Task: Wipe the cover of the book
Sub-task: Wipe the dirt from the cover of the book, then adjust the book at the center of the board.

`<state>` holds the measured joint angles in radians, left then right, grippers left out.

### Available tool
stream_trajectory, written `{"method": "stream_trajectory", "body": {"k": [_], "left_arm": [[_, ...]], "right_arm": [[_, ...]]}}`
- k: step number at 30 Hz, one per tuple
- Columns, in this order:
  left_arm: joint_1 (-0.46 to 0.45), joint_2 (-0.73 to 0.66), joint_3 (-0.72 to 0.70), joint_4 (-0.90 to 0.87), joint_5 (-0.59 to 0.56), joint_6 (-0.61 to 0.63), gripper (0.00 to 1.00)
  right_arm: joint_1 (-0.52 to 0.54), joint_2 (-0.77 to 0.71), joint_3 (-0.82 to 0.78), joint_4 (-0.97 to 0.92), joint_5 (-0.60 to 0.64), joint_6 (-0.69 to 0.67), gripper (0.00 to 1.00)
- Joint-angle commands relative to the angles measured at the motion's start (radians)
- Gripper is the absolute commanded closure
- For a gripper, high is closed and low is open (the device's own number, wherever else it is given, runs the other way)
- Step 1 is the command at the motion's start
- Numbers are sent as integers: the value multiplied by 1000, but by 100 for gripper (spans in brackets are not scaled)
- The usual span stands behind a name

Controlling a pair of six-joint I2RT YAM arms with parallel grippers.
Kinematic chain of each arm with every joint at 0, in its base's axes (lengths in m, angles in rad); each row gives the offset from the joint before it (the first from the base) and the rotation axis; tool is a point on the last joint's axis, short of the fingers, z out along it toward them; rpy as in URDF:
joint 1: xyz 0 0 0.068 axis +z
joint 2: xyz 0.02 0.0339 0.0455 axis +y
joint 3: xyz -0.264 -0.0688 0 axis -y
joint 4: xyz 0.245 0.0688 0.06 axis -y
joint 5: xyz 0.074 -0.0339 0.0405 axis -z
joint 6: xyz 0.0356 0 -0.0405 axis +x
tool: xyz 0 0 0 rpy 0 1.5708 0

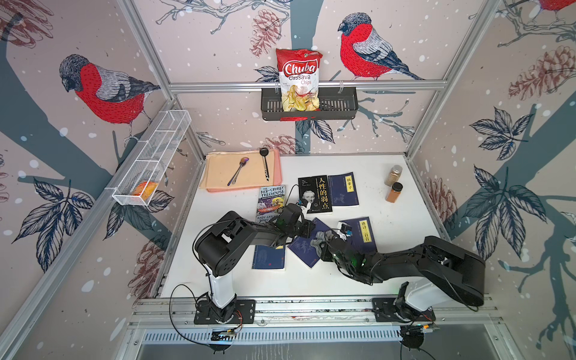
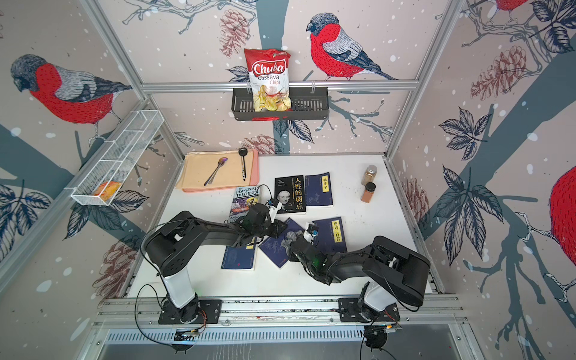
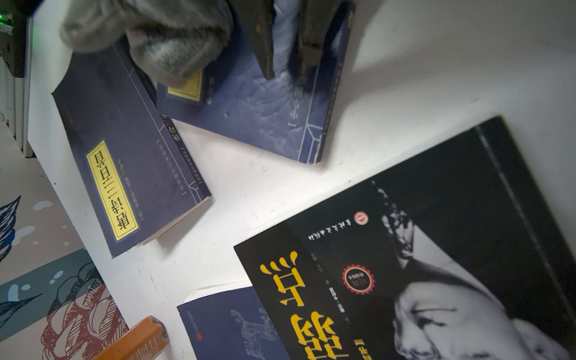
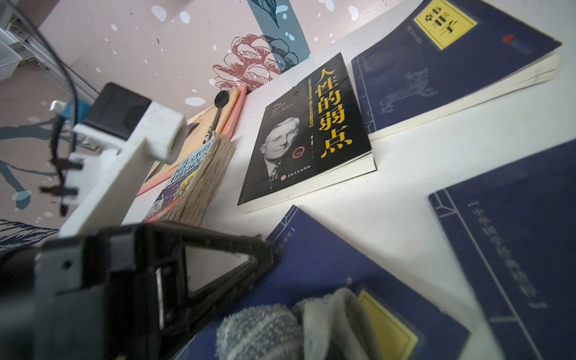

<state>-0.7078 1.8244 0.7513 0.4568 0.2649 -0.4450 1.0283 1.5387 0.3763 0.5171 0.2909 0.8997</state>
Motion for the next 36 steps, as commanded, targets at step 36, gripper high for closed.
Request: {"method": "stream_trajectory", "body": {"k": [36], "left_arm": [[0, -174, -61, -322, -117, 20, 77]], "right_arm": [[-105, -127, 151, -389, -74, -281, 91]]}}
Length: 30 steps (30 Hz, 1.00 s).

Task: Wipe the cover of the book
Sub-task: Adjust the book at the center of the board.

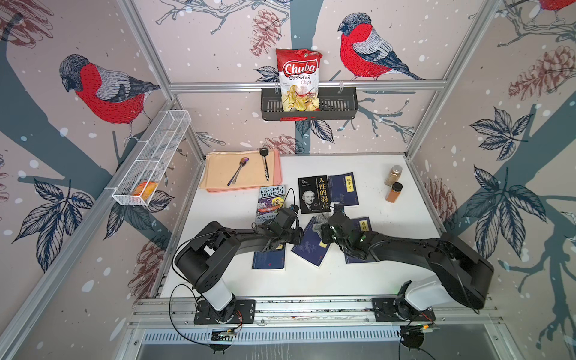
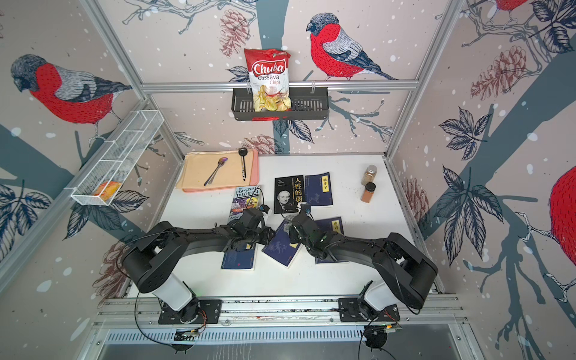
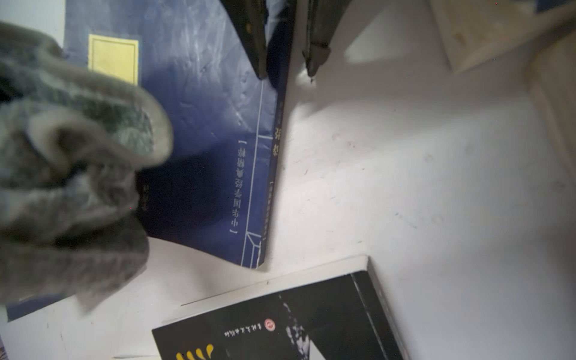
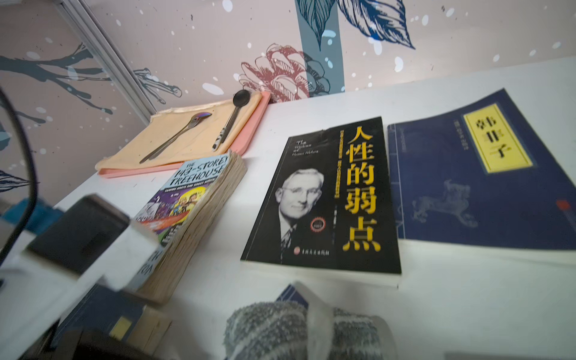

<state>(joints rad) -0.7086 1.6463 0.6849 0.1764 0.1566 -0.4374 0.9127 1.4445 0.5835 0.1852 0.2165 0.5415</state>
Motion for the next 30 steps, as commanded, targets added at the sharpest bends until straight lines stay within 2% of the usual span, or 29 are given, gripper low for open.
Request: {"method": "stream_trajectory", "body": {"k": [1, 7, 13, 16, 22, 25, 27, 30], "left_arm": [[0, 7, 5, -40, -6, 12, 77], [-20, 2, -11, -13, 49, -1, 77], [-69, -47, -53, 21, 88, -44, 77], [-86, -72, -80, 34, 87, -63, 77], [-81, -126, -84, -17, 6, -59, 77], [-67, -151, -72, -30, -53, -64, 80], [-39, -164, -64, -20, -48, -63, 80], [8, -142, -33, -11, -21, -46, 80]], "right_arm": [[11, -41, -84, -42, -9, 94, 90], [-25, 4, -150, 31, -34, 109, 90], [-91, 99, -102, 83, -57, 42, 91], [-102, 137, -40, 45, -47, 6, 91], [-64, 72, 26, -48, 31, -27, 91], [-18, 31, 65, -106, 108, -54, 90], [21, 9, 90, -140, 149, -64, 90], [67, -27, 95, -151, 140, -53, 89]]}}
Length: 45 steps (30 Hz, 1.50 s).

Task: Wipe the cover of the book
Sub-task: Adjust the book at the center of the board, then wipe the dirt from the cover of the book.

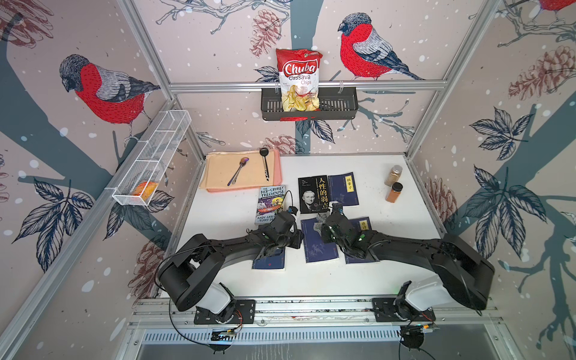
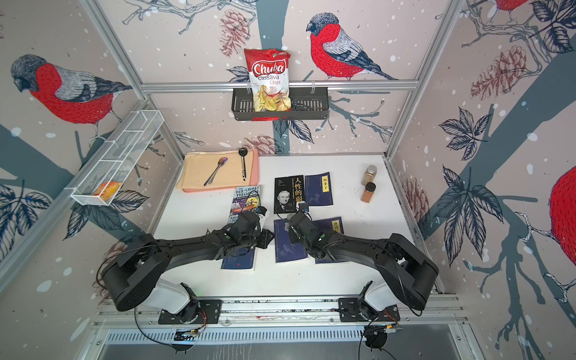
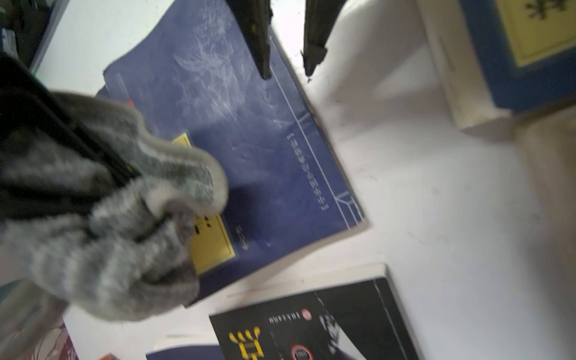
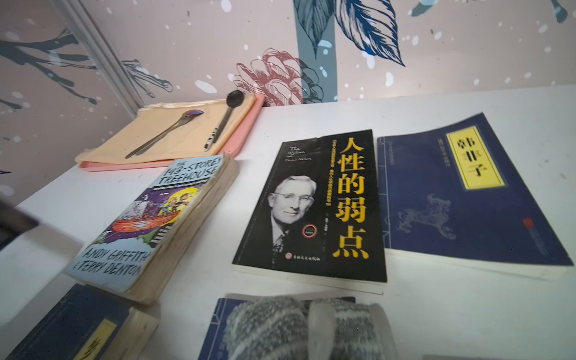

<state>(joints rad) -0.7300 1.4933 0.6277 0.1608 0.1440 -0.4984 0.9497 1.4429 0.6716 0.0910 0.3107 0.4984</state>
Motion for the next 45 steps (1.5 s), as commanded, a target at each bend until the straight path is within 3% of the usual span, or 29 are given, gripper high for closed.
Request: {"method": "stream_trajectory", "body": {"k": [1, 6, 13, 22, 31, 45], "left_arm": [[37, 27, 36, 4, -2, 21, 80], [44, 86, 74, 16, 43, 31, 83], [37, 61, 0, 74, 80, 5, 84], [-54, 42, -65, 115, 75, -40, 86], [-57, -67, -214, 142, 31, -92, 89], [-57, -32, -228, 143, 25, -89, 91]], "right_arm": [[43, -36, -1, -50, 32, -1, 89], [66, -28, -107, 120, -132, 78, 87], [69, 140, -105, 212, -204, 116, 88], [50, 278, -53, 227, -221, 127, 90], [29, 248, -90, 235, -219, 140, 90], [27, 208, 14, 214, -210, 88, 90]]}}
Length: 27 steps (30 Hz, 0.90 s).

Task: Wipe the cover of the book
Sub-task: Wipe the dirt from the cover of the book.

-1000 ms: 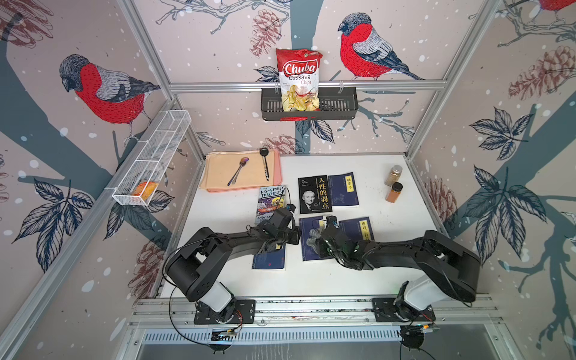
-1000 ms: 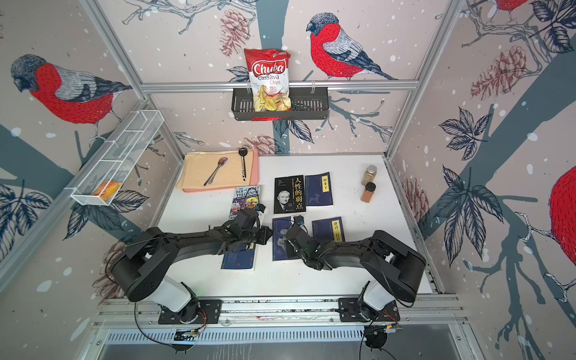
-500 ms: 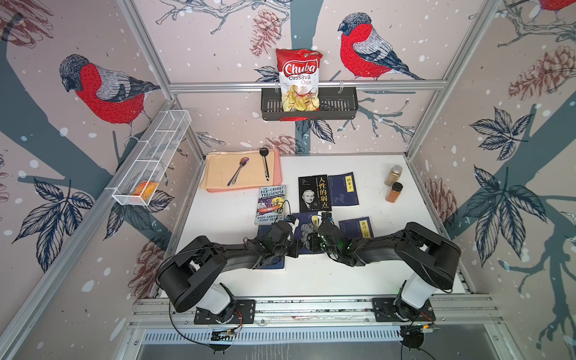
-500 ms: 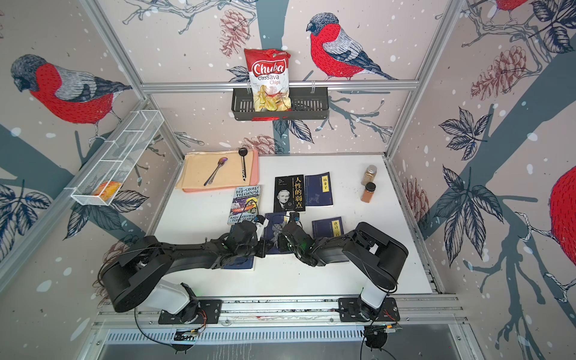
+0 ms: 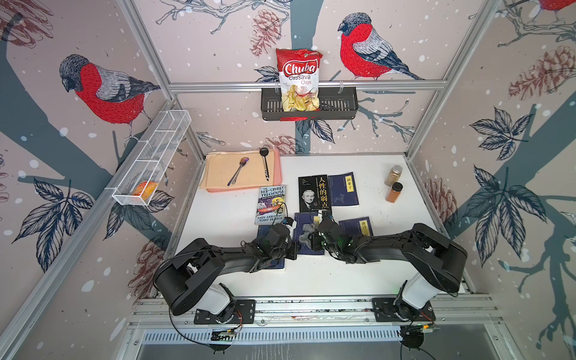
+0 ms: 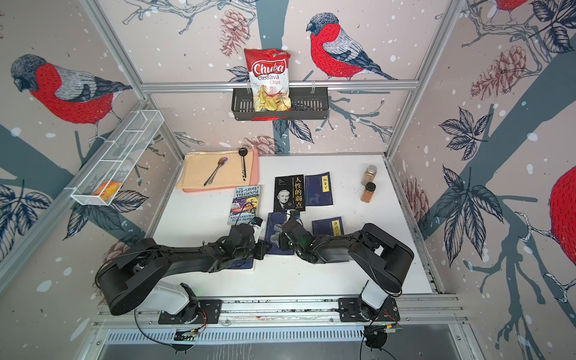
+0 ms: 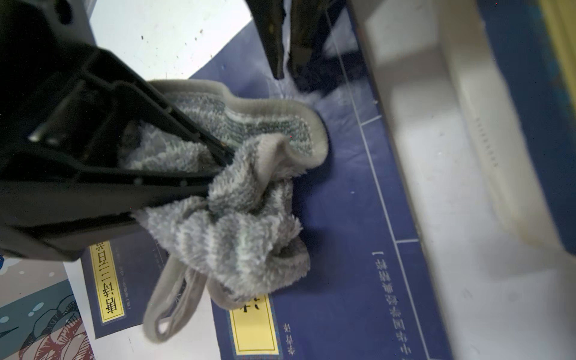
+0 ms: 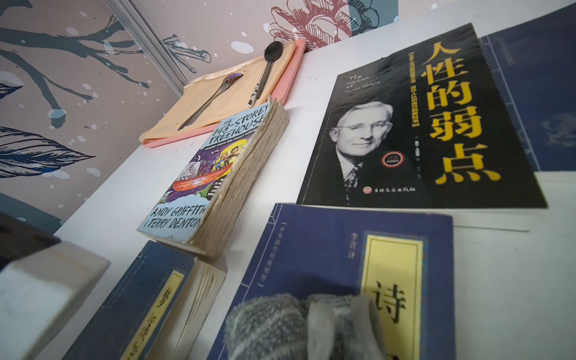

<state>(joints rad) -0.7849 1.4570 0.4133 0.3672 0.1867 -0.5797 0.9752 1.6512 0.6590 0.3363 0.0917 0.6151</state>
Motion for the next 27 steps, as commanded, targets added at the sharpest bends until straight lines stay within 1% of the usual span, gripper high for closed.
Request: {"method": "stream_trajectory", "body": {"k": [1, 4, 9, 12, 18, 23, 27], "left_arm": [[-1, 1, -19, -63, -19, -10, 91], [-1, -7, -31, -59, -23, -14, 91], [-2, -7, -44, -54, -23, -19, 92], [-2, -12, -47, -57, -24, -20, 92], [-2, -24, -54, -59, -24, -24, 92], [-2, -24, -63, -52, -26, -30, 93], [-1, -18, -62, -48, -29, -30, 93]], "right_arm": [[1, 6, 40, -33, 7, -30, 90], [2, 47, 81, -23, -21, -37, 90], [-8, 172, 140, 28, -93, -39, 90], [-43, 253, 178, 57, -144, -33, 91], [-127, 351, 265, 56, -178, -64, 92], [-151, 367, 324, 25, -196, -105, 92], [-125, 315, 274, 37, -196, -108, 91]]}}
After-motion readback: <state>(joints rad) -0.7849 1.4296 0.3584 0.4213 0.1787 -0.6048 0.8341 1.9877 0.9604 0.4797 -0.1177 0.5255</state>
